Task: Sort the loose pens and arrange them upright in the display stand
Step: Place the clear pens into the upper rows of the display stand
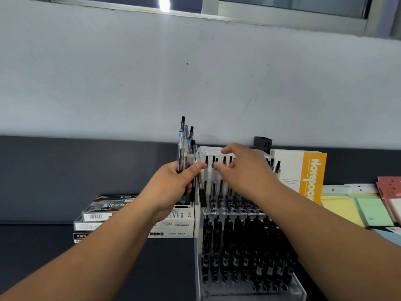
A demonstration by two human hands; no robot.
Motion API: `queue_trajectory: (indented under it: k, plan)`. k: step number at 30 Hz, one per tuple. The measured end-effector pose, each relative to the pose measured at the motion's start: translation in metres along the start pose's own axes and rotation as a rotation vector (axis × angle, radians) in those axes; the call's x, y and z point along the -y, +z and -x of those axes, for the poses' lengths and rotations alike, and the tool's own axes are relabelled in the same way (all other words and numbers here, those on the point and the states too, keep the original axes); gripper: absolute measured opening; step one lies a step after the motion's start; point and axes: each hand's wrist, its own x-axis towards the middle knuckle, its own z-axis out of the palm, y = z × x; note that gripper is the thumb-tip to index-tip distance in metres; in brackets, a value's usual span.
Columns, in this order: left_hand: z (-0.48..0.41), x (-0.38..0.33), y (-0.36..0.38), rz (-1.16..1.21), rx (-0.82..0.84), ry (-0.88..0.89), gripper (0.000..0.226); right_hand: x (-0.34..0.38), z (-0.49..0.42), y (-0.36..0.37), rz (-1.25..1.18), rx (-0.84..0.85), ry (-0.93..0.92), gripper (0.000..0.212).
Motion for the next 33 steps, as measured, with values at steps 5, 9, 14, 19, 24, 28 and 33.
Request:
queue_trajectory:
  k: [5,9,14,19,24,28,33]
  plan:
    - [0.006,-0.011,0.008,-0.062,0.110,0.049,0.019,0.011,0.002,-0.021,-0.505,0.186,0.087,0.022]
    - [0.007,-0.015,0.012,-0.142,0.118,0.091,0.020,0.009,0.000,-0.020,-0.646,0.289,0.160,0.017]
    - [0.003,-0.016,0.010,-0.260,-0.064,0.166,0.029,0.001,-0.004,-0.022,-0.801,0.156,0.169,0.022]
    - [-0.002,-0.015,0.006,-0.281,-0.084,0.175,0.024,-0.012,-0.008,-0.018,-0.509,-0.077,0.080,0.015]
    - [0.005,-0.010,0.011,-0.256,-0.013,0.199,0.023,-0.016,-0.005,-0.006,-0.193,-0.126,0.023,0.018]
    - [0.011,-0.007,0.012,-0.243,-0.029,0.177,0.041,-0.012,-0.003,-0.001,-0.083,-0.107,-0.001,0.019]
    - [0.014,-0.005,0.012,-0.107,-0.025,0.134,0.019,-0.008,-0.003,0.008,0.092,0.031,0.033,0.028]
